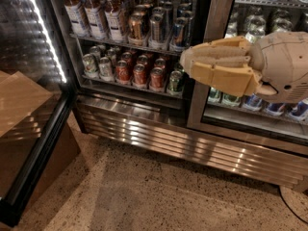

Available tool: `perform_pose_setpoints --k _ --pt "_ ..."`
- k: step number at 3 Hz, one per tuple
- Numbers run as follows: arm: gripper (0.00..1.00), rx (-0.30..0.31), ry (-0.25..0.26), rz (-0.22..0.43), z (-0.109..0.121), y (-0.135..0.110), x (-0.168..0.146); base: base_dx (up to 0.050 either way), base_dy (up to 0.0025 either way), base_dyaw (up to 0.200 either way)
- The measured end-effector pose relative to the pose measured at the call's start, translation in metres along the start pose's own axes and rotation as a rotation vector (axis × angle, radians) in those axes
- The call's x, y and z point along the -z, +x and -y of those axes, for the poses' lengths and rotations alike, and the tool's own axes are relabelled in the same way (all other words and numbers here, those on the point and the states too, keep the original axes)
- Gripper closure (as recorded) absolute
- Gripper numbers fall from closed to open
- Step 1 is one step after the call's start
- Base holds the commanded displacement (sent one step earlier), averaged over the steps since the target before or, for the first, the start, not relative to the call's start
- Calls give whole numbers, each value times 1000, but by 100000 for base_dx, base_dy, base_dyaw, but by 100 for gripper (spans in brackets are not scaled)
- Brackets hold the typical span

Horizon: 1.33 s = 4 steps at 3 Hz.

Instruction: Open left fridge door

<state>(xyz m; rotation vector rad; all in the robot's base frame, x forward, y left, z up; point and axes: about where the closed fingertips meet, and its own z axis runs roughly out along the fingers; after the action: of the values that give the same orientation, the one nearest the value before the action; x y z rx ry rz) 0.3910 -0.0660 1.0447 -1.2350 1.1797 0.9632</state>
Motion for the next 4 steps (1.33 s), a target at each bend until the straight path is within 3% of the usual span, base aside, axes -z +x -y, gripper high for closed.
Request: perform_pose_setpoints --k 1,4 --pt "100 0 0 0 0 0 0 0 0 0" --pt "36 0 0 0 0 0 0 0 0 0"
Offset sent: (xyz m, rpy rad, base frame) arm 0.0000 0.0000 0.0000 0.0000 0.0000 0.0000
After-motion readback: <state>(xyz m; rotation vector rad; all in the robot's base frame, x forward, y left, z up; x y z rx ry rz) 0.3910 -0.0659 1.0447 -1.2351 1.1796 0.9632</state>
